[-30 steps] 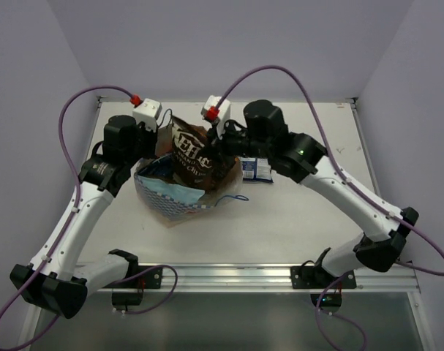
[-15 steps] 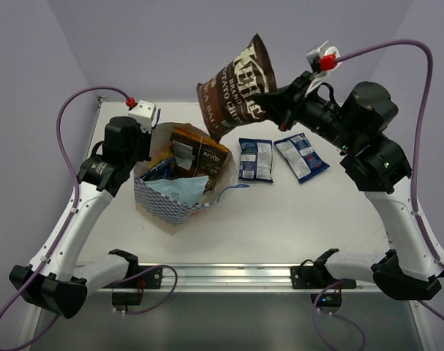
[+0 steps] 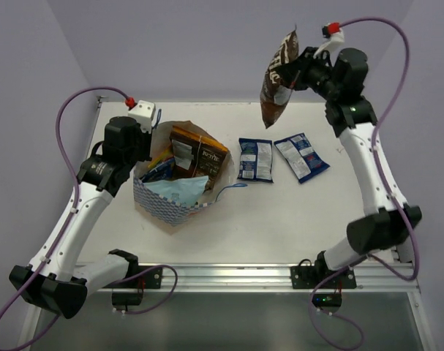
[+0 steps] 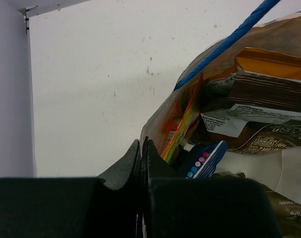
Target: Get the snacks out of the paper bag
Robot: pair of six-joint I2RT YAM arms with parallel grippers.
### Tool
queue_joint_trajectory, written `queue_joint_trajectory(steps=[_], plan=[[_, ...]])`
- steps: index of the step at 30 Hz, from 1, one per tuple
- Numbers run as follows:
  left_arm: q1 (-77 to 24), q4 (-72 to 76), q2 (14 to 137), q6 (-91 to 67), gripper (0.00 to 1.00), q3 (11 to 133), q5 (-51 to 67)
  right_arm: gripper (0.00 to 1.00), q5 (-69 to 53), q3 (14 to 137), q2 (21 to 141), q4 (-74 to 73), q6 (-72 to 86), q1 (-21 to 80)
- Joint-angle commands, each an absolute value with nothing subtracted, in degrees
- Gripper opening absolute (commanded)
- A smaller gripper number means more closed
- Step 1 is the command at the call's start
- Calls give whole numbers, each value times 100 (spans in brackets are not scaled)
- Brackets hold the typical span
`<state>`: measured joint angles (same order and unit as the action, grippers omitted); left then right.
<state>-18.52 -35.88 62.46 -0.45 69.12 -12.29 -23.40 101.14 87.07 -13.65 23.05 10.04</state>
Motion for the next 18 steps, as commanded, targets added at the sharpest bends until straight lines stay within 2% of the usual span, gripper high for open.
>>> queue_joint_trajectory(steps=[1, 6, 10, 12, 14, 15, 16, 17, 18], plan=[[-1881, -2909, 6117, -96, 0, 7277, -1082, 0, -3330, 10370, 9848, -372, 2873, 1011], [-1881, -2935, 6152, -114, 0, 7242, -1020, 0, -4321, 10985, 11072, 614, 3479, 1011], [-1881, -2909, 6126, -27, 0, 7163, -888, 0, -4526, 11399, 11908, 984, 3928, 915], [-1881, -2874, 6117, -26, 0, 7119, -800, 5, -4404, 11400, 12277, 888, 4007, 757], [-1881, -2857, 6108, 69, 0, 7102, -756, 20, -4298, 11355, 12445, 529, 3947, 625], [-1881, -2848, 6100, 149, 0, 7093, -721, 36, -4193, 11347, 12550, 345, 3746, 502], [-1881, -2848, 6091, 158, 0, 7101, -712, 47, -3931, 11321, 12568, -31, 3640, 431], [-1881, -2839, 6091, 167, 0, 7110, -703, 66, -3798, 11329, 12560, -322, 3508, 361], [-1881, -2839, 6091, 158, 0, 7119, -677, 73, -3632, 11329, 12499, -551, 3368, 299]])
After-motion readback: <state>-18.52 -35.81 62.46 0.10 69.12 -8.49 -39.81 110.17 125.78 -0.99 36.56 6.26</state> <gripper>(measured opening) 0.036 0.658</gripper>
